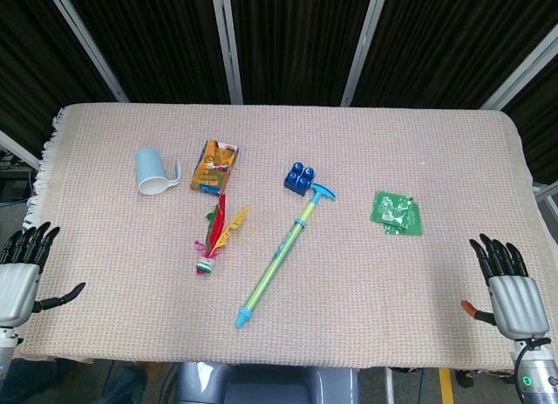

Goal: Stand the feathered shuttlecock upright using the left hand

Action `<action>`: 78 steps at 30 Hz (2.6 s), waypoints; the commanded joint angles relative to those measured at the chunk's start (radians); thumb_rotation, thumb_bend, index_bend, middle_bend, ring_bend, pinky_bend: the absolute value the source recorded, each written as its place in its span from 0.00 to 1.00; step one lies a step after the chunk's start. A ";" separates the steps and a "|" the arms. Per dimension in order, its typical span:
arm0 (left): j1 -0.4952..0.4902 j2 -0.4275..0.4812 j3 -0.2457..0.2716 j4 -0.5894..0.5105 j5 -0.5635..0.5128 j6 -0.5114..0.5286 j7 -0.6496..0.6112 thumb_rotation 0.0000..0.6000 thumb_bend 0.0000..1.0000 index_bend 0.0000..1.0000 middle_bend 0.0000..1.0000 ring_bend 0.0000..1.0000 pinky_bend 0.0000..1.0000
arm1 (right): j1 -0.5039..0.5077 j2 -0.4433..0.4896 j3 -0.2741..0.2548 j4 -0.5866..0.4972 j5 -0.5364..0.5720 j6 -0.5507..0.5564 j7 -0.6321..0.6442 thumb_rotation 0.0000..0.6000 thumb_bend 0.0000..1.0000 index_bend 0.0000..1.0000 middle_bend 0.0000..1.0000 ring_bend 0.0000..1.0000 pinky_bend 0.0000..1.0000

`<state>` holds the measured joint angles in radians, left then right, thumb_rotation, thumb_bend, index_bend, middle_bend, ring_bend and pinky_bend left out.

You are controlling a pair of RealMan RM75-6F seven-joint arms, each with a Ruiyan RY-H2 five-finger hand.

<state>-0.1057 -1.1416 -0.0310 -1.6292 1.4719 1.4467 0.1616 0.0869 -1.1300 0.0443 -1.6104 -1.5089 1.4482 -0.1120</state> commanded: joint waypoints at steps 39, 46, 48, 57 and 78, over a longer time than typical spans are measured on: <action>-0.319 -0.514 -0.274 0.054 -0.442 -0.284 0.111 0.60 0.29 0.37 0.00 0.00 0.00 | 0.032 0.021 -0.008 0.026 -0.038 -0.034 0.128 1.00 0.08 0.00 0.00 0.00 0.00; -0.405 -0.588 -0.305 0.093 -0.549 -0.353 0.159 0.60 0.30 0.41 0.00 0.00 0.00 | 0.033 0.016 -0.008 0.030 -0.039 -0.030 0.118 1.00 0.08 0.00 0.00 0.00 0.00; -0.419 -0.605 -0.302 0.102 -0.566 -0.351 0.179 0.60 0.30 0.40 0.00 0.00 0.00 | 0.033 0.016 -0.006 0.031 -0.035 -0.029 0.120 1.00 0.08 0.00 0.00 0.00 0.00; -0.455 -0.673 -0.305 0.213 -0.558 -0.302 0.184 0.60 0.30 0.34 0.00 0.00 0.00 | 0.033 0.018 -0.008 0.035 -0.036 -0.027 0.129 1.00 0.08 0.00 0.00 0.00 0.00; -0.587 -0.854 -0.339 0.525 -0.550 -0.394 0.127 0.60 0.29 0.32 0.00 0.00 0.00 | 0.040 0.021 -0.002 0.043 -0.018 -0.038 0.150 1.00 0.08 0.00 0.00 0.00 0.00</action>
<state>-0.6699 -1.9690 -0.3623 -1.1342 0.9241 1.0760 0.3009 0.1269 -1.1087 0.0423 -1.5677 -1.5273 1.4099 0.0379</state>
